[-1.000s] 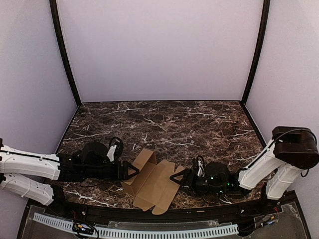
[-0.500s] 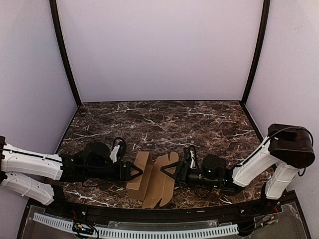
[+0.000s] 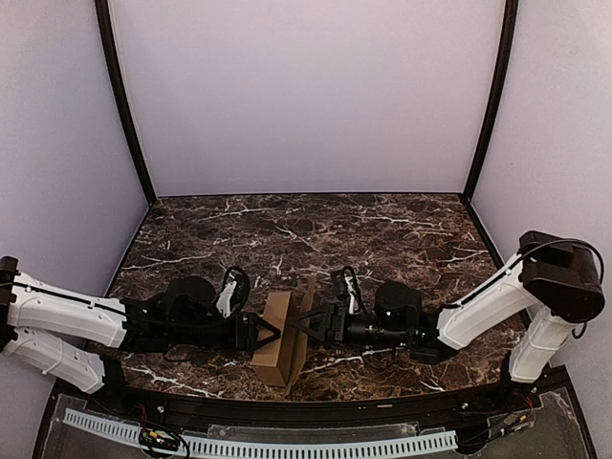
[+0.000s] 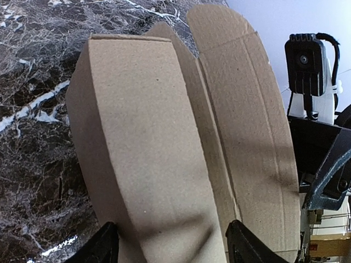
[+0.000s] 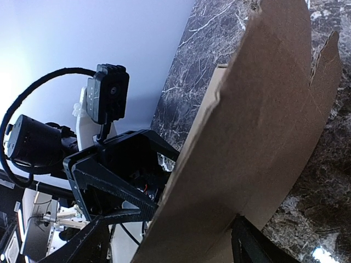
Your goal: Fold the paper box
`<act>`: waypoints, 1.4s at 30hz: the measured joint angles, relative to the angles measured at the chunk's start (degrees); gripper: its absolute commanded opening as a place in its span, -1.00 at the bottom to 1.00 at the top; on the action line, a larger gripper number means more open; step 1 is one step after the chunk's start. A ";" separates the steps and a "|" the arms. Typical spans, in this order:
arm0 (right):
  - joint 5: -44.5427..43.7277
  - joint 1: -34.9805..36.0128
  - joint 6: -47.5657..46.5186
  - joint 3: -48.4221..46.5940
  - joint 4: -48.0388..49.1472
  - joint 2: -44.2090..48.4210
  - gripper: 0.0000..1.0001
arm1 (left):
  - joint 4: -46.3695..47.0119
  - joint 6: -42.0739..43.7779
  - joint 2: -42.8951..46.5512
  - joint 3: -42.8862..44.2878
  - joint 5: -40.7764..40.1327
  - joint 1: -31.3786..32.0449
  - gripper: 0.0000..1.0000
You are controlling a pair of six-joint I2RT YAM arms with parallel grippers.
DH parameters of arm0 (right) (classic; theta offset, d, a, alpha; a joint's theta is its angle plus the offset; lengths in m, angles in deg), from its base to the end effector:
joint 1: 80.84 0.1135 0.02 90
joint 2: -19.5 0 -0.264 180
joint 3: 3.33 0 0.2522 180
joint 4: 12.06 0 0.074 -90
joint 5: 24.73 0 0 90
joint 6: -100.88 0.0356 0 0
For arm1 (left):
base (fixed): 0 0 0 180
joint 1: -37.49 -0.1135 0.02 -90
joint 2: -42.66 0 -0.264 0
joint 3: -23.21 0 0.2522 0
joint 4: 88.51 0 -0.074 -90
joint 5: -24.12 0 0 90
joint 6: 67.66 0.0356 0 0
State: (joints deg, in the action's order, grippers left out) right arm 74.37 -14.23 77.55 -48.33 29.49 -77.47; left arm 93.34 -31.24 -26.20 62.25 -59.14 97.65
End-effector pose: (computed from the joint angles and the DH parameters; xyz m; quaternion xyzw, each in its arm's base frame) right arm 0.1198 0.2911 0.1572 -0.0504 0.7660 0.6098 0.1970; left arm 0.1159 -0.2104 0.1830 0.0793 0.8524 -0.4583 0.2389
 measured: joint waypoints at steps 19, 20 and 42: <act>5.07 -1.95 -18.05 -9.86 -28.63 7.48 0.51 | 18.58 -1.07 -9.81 -2.12 -0.42 4.07 -0.05; 5.09 -2.14 -19.45 -10.36 -30.75 8.00 0.51 | 20.72 -1.07 -10.99 -2.56 -0.50 4.24 -0.13; 5.60 -5.07 -42.91 -22.51 -63.32 10.67 0.48 | 62.93 -9.05 -38.07 -2.38 1.33 4.48 -0.85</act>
State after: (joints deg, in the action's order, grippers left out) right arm 79.97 -19.30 34.65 -70.85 -33.83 -66.80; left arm 156.27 -40.29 -64.28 59.86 -57.81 102.13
